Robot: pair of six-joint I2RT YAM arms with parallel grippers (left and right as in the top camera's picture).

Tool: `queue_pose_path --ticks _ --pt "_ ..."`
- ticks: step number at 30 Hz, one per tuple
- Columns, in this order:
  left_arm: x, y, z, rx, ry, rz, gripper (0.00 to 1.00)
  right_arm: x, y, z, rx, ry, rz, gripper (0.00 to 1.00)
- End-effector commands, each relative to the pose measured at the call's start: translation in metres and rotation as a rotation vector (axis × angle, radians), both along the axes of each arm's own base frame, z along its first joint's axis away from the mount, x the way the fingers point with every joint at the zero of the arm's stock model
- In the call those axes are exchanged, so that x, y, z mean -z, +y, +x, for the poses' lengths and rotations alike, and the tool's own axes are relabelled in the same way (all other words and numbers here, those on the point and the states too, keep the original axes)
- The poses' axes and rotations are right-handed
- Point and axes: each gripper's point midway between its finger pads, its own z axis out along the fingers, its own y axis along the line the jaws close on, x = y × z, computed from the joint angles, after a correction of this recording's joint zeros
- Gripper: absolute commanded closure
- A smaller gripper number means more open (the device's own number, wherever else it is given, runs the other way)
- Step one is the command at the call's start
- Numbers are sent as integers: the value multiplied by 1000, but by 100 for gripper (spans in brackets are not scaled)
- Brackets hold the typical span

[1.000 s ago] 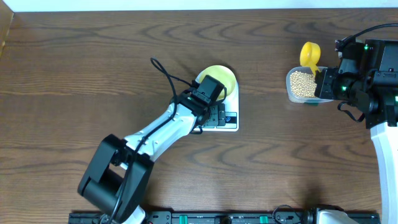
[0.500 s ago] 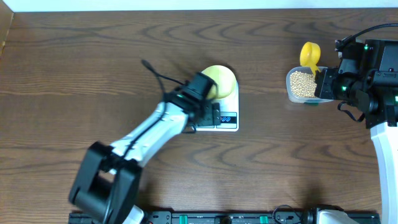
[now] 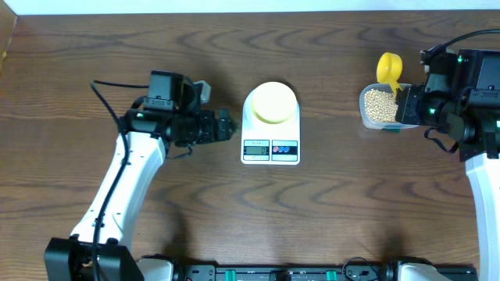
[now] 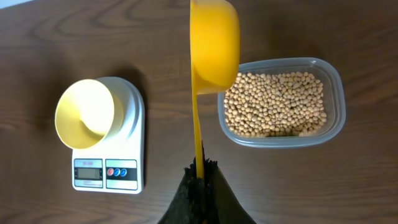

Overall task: Scoop item into bowl and weigh 50g on scale
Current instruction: 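Withdraw the left gripper back from the scale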

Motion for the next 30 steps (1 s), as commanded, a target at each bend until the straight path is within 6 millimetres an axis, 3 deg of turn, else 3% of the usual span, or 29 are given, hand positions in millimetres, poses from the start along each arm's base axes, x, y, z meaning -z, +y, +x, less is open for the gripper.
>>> queue_pose_path --ticks 1,5,21,30 --pt "7 57 16 -122 -54 276 4 -11 -1 6 -34 -58 -33 99" --pt "9 76 19 -167 -60 376 3 -22 0 18 -37 -126 -33 99" --pt "9 76 19 -168 -61 377 3 -15 -4 20 -38 -103 -57 99" --pt "9 76 19 -168 -61 377 3 -51 -8 52 -20 -301 -83 99"
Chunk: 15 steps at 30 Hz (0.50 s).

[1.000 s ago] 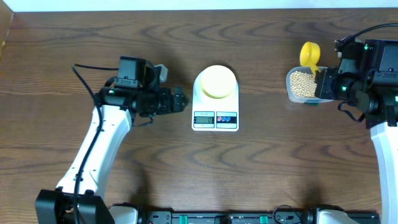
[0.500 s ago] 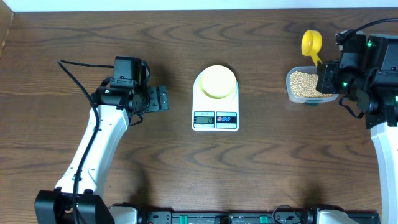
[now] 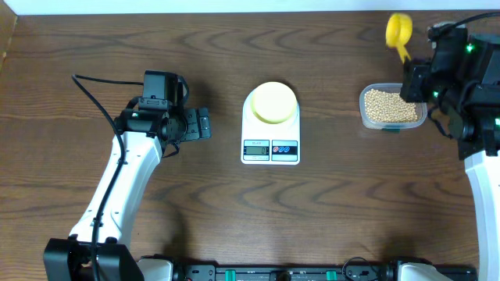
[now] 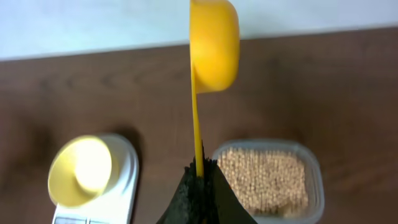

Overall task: Scoop item into bowl and weigh 50g on scale
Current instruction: 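Withdraw the left gripper back from the scale, then lower the scoop into the soybeans with the right gripper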

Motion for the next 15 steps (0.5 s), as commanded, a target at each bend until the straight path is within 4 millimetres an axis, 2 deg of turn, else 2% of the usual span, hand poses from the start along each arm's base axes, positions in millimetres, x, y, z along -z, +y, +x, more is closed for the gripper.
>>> queue_pose_path --ticks 1,7,11,13,15 --pt "-6 3 4 2 -16 15 3 -6 -2 3 2 -22 -15 99" --pt "-6 3 4 2 -16 15 3 0 -3 -2 6 10 -17 99" --pt "-6 3 4 2 -16 15 3 21 -31 -17 137 119 -121 99" --pt "-6 3 4 2 -16 15 3 35 -49 -32 215 205 -196 99" --pt "-6 3 4 2 -16 15 3 43 -52 -43 224 258 -213 99"
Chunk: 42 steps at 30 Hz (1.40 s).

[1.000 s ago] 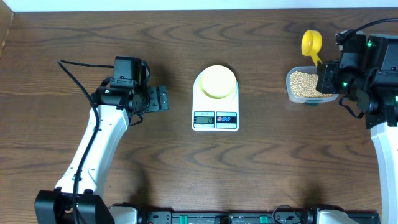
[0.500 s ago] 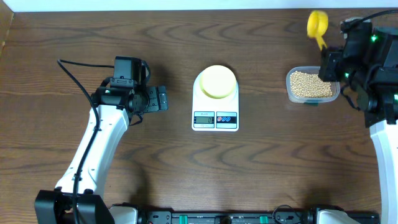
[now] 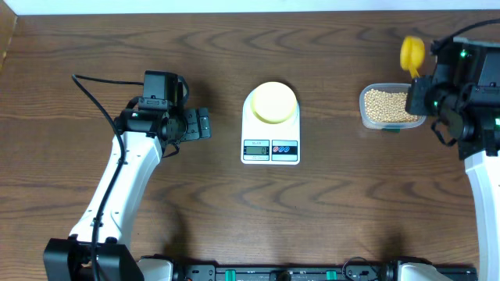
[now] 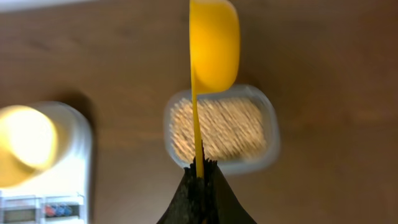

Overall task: Scoop item into bowl and weigh 50g on scale
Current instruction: 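Lower the scoop into the soybeans with the right gripper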

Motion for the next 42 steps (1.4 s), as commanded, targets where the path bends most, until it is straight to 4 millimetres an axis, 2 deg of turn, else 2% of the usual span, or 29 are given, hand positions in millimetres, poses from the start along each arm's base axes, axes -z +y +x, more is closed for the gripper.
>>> queue_pose_path --ticks 1,5,15,22,29,34,42 --pt "-6 3 4 2 -17 15 3 7 -22 -14 78 70 -105 99" --pt "-6 3 4 2 -17 15 3 15 -25 -25 86 126 -117 99" --pt "-6 3 4 2 -17 15 3 45 -27 -31 91 189 -125 98" --pt "-6 3 4 2 -17 15 3 85 -22 -28 71 206 -99 98" --pt "-6 3 4 2 -17 15 3 106 -21 -27 77 205 -90 98" --pt "-6 3 4 2 -17 15 3 122 -6 -22 35 176 -13 98" --pt "-6 3 4 2 -17 15 3 139 -6 -19 68 151 12 99"
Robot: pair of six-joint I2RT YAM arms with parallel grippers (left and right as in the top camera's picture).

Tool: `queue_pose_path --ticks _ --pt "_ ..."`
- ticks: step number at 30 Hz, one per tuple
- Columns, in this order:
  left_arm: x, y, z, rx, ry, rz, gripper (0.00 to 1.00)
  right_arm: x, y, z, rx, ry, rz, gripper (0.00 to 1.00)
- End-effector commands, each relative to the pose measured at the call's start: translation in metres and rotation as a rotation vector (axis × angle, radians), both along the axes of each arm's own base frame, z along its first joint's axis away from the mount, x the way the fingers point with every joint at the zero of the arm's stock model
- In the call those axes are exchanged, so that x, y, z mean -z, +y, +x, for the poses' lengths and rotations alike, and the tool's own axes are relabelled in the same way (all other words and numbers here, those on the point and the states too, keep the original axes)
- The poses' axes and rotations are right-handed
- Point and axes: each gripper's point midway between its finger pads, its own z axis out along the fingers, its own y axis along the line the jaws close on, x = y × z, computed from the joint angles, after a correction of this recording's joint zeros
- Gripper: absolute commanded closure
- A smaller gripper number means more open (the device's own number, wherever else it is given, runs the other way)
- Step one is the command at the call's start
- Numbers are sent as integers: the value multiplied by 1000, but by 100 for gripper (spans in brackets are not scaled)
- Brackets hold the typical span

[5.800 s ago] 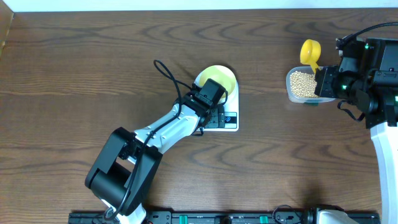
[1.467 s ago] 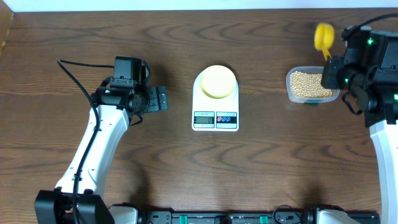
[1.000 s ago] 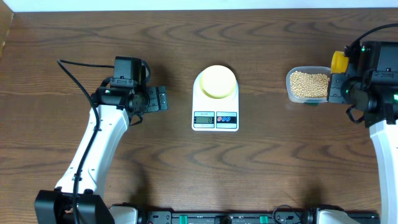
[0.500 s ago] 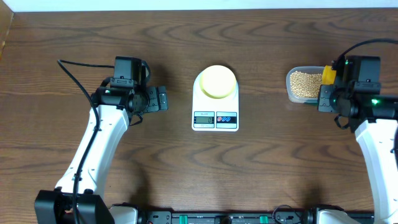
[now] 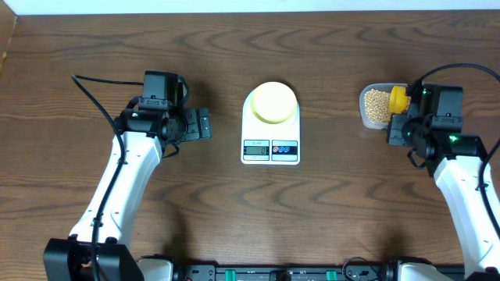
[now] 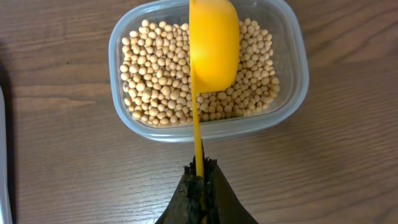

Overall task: Scoop item into bowl and weigh 50g on scale
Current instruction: 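Lower the scoop into the soybeans with the right gripper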

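My right gripper [image 6: 200, 169] is shut on the thin handle of a yellow scoop [image 6: 213, 45], whose cup hangs over a clear tub of soybeans [image 6: 161, 87]. Overhead, the scoop [image 5: 399, 98] covers the right part of the tub [image 5: 376, 104] at the table's right. A yellow bowl [image 5: 273, 101] stands on the white scale [image 5: 270, 148] in the middle. My left gripper [image 5: 205, 125] hovers left of the scale, its jaws apart and holding nothing.
The wooden table [image 5: 328, 211] carries only the scale and the tub. The left arm [image 5: 125, 179] stretches from the front left; the right arm [image 5: 461, 195] comes from the front right. The table's far edge runs just behind the tub.
My right gripper has come forward and down, bringing the scoop from behind the tub's far right corner to over the beans. The left arm has not moved.
First the scoop was held by the tub's far left corner, and my left gripper was close to the scale. Then the left gripper stood further left and the scoop was high behind the tub. It then came to the tub's far right, and now hangs over the beans.
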Motion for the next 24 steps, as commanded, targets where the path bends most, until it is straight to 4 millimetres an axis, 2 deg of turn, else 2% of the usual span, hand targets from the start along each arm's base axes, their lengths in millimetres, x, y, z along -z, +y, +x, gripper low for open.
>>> queue_pose_path --ticks 1,8,13,24 --pt "-6 3 4 2 -19 15 3 8 1 -3 22 13 30 99" --pt "-6 3 4 2 -19 15 3 27 4 -8 16 33 42 99" --pt "-6 3 4 2 -19 15 3 34 19 -2 -29 36 121 99" --pt "-6 3 4 2 -19 15 3 33 39 -1 15 45 290 99"
